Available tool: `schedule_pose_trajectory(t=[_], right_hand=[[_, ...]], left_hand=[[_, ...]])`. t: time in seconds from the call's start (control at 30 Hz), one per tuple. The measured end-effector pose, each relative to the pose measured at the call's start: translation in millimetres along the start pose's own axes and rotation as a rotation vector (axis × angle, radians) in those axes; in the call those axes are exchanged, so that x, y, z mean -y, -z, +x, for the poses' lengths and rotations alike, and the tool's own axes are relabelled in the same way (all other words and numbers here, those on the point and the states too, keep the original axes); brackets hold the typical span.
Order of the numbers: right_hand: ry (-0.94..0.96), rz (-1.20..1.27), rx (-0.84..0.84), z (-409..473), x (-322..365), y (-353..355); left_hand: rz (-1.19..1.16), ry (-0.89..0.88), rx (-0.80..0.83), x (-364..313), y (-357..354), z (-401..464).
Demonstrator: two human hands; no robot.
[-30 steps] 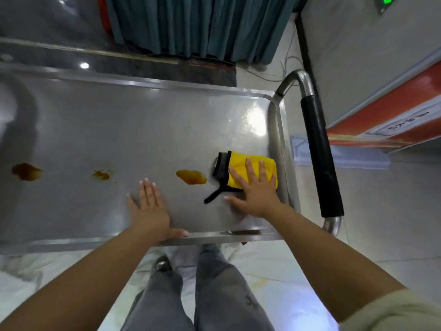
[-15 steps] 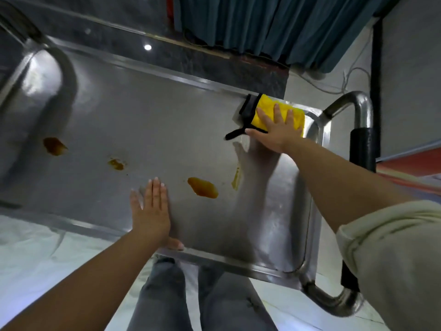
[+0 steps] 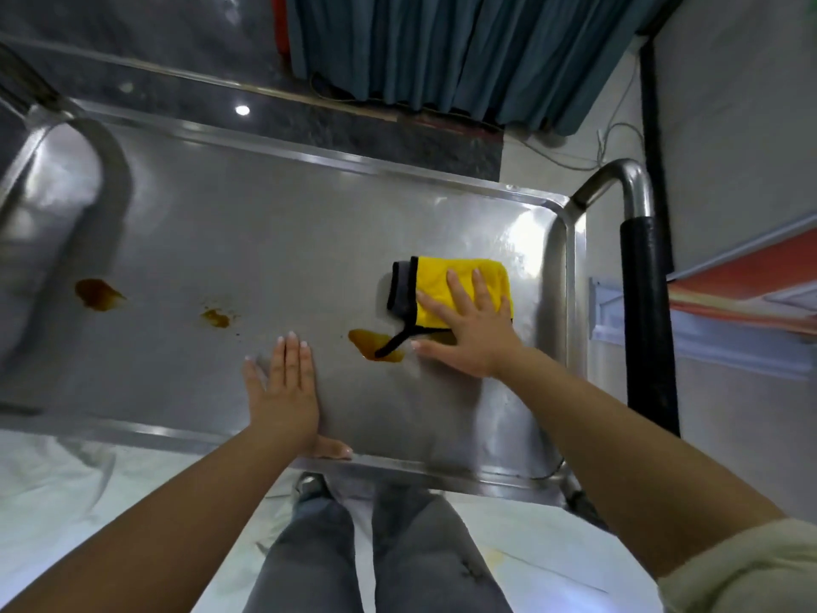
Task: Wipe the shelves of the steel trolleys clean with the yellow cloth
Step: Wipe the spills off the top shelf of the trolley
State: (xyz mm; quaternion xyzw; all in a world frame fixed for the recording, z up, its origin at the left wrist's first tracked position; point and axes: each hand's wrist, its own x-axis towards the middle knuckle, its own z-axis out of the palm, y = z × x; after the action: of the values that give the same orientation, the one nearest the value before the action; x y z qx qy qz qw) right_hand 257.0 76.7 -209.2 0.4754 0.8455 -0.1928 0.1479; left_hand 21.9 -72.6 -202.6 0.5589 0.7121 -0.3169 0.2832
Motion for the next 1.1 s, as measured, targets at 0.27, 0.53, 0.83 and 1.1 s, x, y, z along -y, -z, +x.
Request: schedule_pose_trajectory(t=[0.27,0.53,0.83,1.1], right_hand=[[-0.021,0.053,-0.001,-102.8,42.8,-48.3],[-0.325,0.092,-0.172,-82.5,82.8,-43.4],[-0.173,-0.131,-0.097,-112.8,117.5,-83.9],[-0.108,-0.120,0.005,-106.1,113.6,-79.3]], left_hand=[[-0.113,-0.122,-0.212,16.5,-19.3,-0.5],[-0.167,-0.117,-0.327,25.6,-45.4,-12.8],[-0.189,0.045,-0.275,48.2,-39.8,-20.3],[0.053,-0.152,-0.311,48.2,-22.2,-9.1]])
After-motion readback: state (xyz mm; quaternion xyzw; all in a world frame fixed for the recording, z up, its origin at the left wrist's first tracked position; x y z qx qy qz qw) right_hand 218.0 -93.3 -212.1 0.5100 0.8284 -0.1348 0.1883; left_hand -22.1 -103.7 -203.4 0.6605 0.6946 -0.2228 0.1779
